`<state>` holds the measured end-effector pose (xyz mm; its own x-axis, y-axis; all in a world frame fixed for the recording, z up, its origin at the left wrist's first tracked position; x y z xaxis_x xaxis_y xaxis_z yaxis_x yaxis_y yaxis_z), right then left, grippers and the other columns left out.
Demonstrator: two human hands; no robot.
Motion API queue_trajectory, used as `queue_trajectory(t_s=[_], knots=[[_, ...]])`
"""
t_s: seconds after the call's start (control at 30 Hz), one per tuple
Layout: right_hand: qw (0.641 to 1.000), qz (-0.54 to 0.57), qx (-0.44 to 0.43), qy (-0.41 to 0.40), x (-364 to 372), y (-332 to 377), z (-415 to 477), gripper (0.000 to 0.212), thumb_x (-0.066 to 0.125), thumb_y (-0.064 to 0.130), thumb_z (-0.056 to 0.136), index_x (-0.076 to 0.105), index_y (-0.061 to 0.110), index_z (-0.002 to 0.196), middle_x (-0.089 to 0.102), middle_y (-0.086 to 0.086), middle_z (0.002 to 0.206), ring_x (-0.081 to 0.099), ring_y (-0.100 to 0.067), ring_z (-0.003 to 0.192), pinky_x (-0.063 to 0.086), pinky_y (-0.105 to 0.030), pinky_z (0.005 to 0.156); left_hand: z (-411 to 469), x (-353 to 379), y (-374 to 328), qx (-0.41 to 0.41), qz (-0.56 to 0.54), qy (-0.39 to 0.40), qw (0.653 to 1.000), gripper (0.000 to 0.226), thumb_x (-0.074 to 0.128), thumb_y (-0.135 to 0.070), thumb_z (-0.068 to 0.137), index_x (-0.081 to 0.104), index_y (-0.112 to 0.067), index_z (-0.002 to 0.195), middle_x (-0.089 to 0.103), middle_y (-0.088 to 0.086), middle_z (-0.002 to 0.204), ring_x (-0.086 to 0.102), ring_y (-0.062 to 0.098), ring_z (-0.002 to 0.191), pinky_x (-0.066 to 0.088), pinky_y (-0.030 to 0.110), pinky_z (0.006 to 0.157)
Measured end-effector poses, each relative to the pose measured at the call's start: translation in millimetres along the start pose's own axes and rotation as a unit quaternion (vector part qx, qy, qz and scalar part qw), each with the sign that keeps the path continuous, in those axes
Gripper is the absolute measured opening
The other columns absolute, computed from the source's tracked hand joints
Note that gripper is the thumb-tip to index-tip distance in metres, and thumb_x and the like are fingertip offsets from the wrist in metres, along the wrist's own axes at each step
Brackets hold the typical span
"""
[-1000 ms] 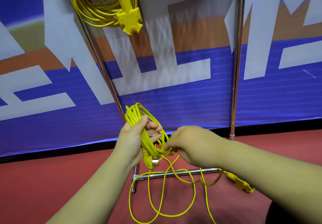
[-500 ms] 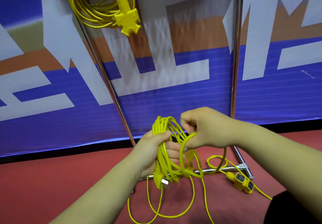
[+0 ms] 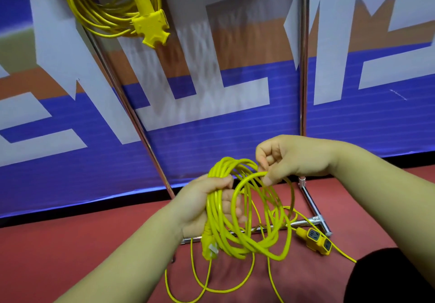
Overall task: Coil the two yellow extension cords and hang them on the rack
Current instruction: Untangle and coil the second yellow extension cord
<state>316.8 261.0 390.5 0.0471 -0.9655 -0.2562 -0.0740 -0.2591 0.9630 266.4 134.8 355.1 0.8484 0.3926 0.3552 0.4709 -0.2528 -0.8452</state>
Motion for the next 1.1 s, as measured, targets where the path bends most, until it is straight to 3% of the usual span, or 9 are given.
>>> queue_trajectory(t_s=[0.13, 0.27, 0.37, 0.47, 0.6, 0.7, 0.77, 0.93, 1.1], knots=[[0.999, 0.031, 0.025, -0.009, -9.9, -24.6, -2.6, 0.026, 0.071, -0.006, 0.085, 0.053, 0.013, 0.081, 0.051, -0.014, 0.080, 0.053, -0.016, 0.069, 0.044, -0.021, 0.064, -5.5, -14.6, -35.6, 0.061, -0.016, -0.019, 0.998, 0.010, 0.054, -0.021, 0.088, 0.056, -0.012, 0.083, 0.059, 0.019, 0.067, 0.061, 0.029, 0.054, 0.059, 0.043, 0.059], [0.999, 0.010, 0.048, -0.016, -7.8, -41.4, 1.8, 0.024, 0.076, 0.005, 0.082, 0.057, 0.019, 0.078, 0.049, -0.019, 0.084, 0.045, -0.025, 0.075, 0.041, -0.027, 0.065, -9.2, -34.0, -48.3, 0.093, -0.014, -0.043, 0.995, 0.011, 0.053, -0.022, 0.090, 0.056, -0.012, 0.088, 0.055, 0.017, 0.062, 0.056, 0.027, 0.049, 0.056, 0.038, 0.056], [0.995, 0.006, 0.027, -0.094, -20.5, -35.6, 1.5, 0.023, 0.076, 0.001, 0.084, 0.059, 0.016, 0.080, 0.057, -0.017, 0.079, 0.053, -0.027, 0.075, 0.046, -0.034, 0.069, -9.0, -39.8, -46.5, 0.097, 0.012, -0.053, 0.994, 0.013, 0.057, -0.022, 0.089, 0.060, -0.010, 0.089, 0.052, 0.019, 0.060, 0.055, 0.027, 0.048, 0.053, 0.038, 0.055], [0.983, 0.016, -0.013, -0.184, -32.1, -13.0, -2.2, 0.016, 0.078, 0.002, 0.081, 0.065, 0.007, 0.089, 0.065, -0.008, 0.075, 0.061, -0.019, 0.069, 0.051, -0.029, 0.066, -8.2, -37.8, -39.5, 0.090, 0.019, -0.053, 0.994, 0.017, 0.058, -0.024, 0.087, 0.061, -0.009, 0.094, 0.052, 0.017, 0.060, 0.052, 0.024, 0.044, 0.051, 0.032, 0.050], [0.962, -0.027, -0.056, -0.265, -33.4, 14.3, -1.9, 0.013, 0.082, 0.010, 0.079, 0.072, 0.006, 0.085, 0.064, -0.001, 0.064, 0.054, -0.008, 0.056, 0.045, -0.019, 0.056, -5.9, -32.5, -29.3, 0.062, 0.006, -0.041, 0.997, 0.037, 0.054, -0.033, 0.089, 0.063, -0.004, 0.110, 0.058, 0.012, 0.063, 0.049, 0.017, 0.039, 0.048, 0.027, 0.043], [0.950, -0.015, -0.079, -0.302, -35.2, 22.1, 0.8, 0.011, 0.083, 0.012, 0.078, 0.075, 0.007, 0.085, 0.071, -0.004, 0.070, 0.061, -0.008, 0.064, 0.050, -0.020, 0.062, -5.4, -21.6, -22.8, 0.033, -0.008, 0.003, 0.999, 0.042, 0.057, -0.045, 0.088, 0.073, -0.010, 0.105, 0.047, 0.003, 0.056, 0.044, 0.012, 0.039, 0.046, 0.026, 0.043], [0.948, -0.015, -0.083, -0.308, -34.3, 23.1, 4.6, 0.012, 0.083, 0.013, 0.078, 0.075, 0.008, 0.085, 0.074, -0.007, 0.077, 0.065, -0.009, 0.069, 0.053, -0.024, 0.070, -6.0, -17.8, -20.1, 0.032, 0.014, 0.021, 0.999, 0.037, 0.067, -0.043, 0.083, 0.075, -0.011, 0.101, 0.042, 0.001, 0.054, 0.041, 0.011, 0.040, 0.045, 0.025, 0.043], [0.949, -0.101, -0.032, -0.298, -35.0, 8.8, 11.7, 0.023, 0.083, 0.032, 0.078, 0.070, 0.013, 0.080, 0.065, -0.002, 0.066, 0.054, -0.009, 0.061, 0.045, -0.028, 0.062, -12.7, -12.5, -25.6, 0.056, 0.059, 0.036, 0.996, 0.019, 0.062, -0.029, 0.085, 0.066, -0.010, 0.086, 0.045, 0.002, 0.053, 0.044, 0.012, 0.039, 0.045, 0.025, 0.043], [0.975, -0.061, -0.012, -0.214, -27.0, -3.1, 9.3, 0.015, 0.076, 0.008, 0.085, 0.067, 0.007, 0.096, 0.070, -0.006, 0.076, 0.064, -0.009, 0.068, 0.052, -0.022, 0.068, -20.3, -22.0, -41.3, 0.095, 0.079, 0.025, 0.992, 0.015, 0.061, -0.023, 0.085, 0.068, -0.012, 0.078, 0.050, 0.003, 0.059, 0.046, 0.012, 0.041, 0.047, 0.026, 0.043]])
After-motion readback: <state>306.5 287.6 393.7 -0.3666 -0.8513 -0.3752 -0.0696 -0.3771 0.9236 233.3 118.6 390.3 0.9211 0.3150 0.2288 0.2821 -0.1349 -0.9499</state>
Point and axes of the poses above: each hand's wrist, its own z-axis towards the middle knuckle, its own x-axis out of the palm, y = z × x, the point moved 10 cm from there along z, towards the middle knuckle
